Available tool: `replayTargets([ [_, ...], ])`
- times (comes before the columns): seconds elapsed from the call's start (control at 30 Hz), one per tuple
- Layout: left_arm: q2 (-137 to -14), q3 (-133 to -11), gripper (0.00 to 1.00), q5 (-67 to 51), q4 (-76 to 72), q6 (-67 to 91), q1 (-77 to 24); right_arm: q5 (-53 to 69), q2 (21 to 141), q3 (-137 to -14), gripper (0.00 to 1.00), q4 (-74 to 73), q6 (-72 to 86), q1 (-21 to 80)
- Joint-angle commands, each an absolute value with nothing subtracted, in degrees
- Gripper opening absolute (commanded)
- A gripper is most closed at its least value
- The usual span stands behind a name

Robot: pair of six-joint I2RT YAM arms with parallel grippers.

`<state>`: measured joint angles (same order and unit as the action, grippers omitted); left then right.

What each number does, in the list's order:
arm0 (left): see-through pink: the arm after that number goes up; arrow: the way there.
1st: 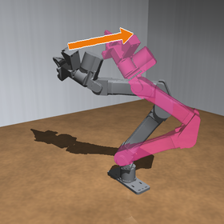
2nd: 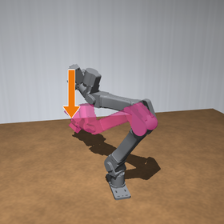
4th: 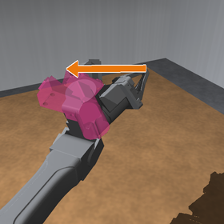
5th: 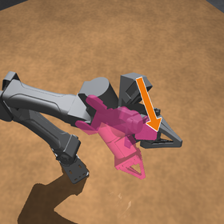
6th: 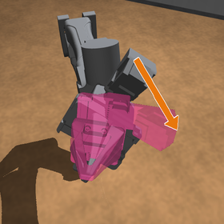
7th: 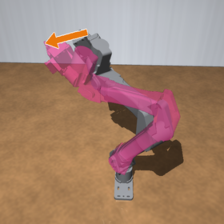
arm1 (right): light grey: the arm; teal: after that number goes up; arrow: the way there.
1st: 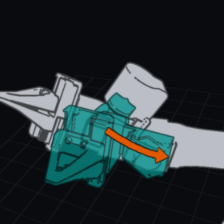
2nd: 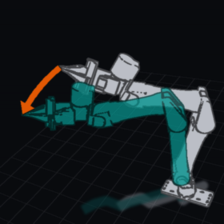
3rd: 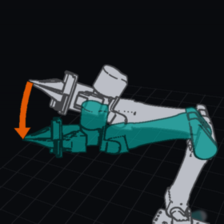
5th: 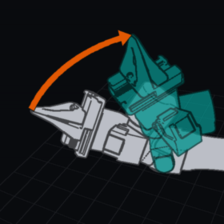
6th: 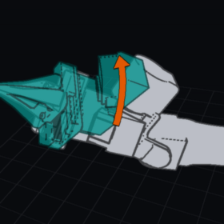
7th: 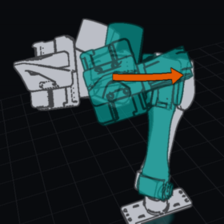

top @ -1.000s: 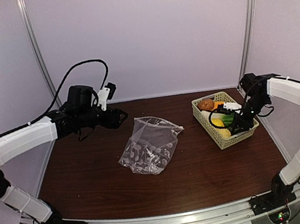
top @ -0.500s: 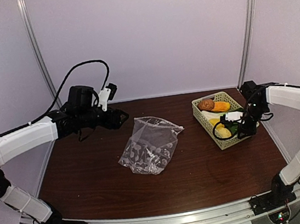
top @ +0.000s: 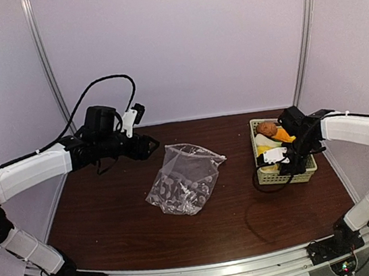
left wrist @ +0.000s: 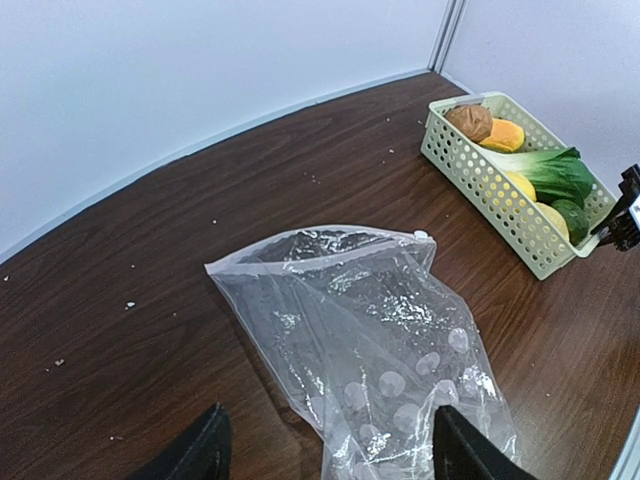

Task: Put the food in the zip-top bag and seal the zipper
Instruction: Move the bin to the center of the board.

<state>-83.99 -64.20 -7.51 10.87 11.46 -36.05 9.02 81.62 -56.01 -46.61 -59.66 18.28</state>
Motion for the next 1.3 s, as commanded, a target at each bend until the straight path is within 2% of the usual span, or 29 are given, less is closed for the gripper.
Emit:
replayTargets([
  [0.0,-84.5,-65.2,0.70,-8.1,10.1,10.8,-35.7,7.2,80.1,-54.8,0.06,-47.9,-57.3,22.9],
  [0.13,-84.6,-65.2,0.70,-8.2,10.0,10.8,-35.7,7.3,79.2,-54.4,0.00,-49.3,-55.6,27.8],
  [0.5,-85.8,-66.0,0.70,-9.6,11.2,10.9,-35.7,9.5,77.3,-54.0,0.01,-51.0,-49.0,38.8],
  [0.6,-86.8,-66.4,0.69,-10.8,11.5,10.9,-35.8,11.0,76.8,-57.3,0.08,-51.6,-47.6,38.8],
  [0.7,-85.8,-67.4,0.68,-6.8,13.0,10.5,-37.3,13.1,76.1,-62.2,0.29,-53.7,-46.5,38.3],
  [0.77,-84.4,-67.0,0.74,-4.6,13.8,10.6,-39.0,14.7,75.5,-64.8,0.42,-53.8,-43.8,37.3],
  [0.87,-83.7,-68.4,0.76,-2.6,18.5,13.1,-42.4,18.6,74.6,-67.5,0.51,-51.4,-37.7,34.0],
  [1.0,-83.1,-67.0,0.74,-1.5,21.2,21.8,-46.0,23.5,74.1,-68.7,0.57,-45.1,-29.6,28.6],
  [1.13,-82.4,-63.6,0.76,4.8,14.8,22.8,-55.3,27.1,74.0,-67.1,0.57,-39.0,-27.2,22.8],
  [1.27,-89.7,-67.8,0.73,3.9,14.4,24.6,-57.8,39.4,74.6,-63.0,0.57,-33.7,-24.4,11.6],
])
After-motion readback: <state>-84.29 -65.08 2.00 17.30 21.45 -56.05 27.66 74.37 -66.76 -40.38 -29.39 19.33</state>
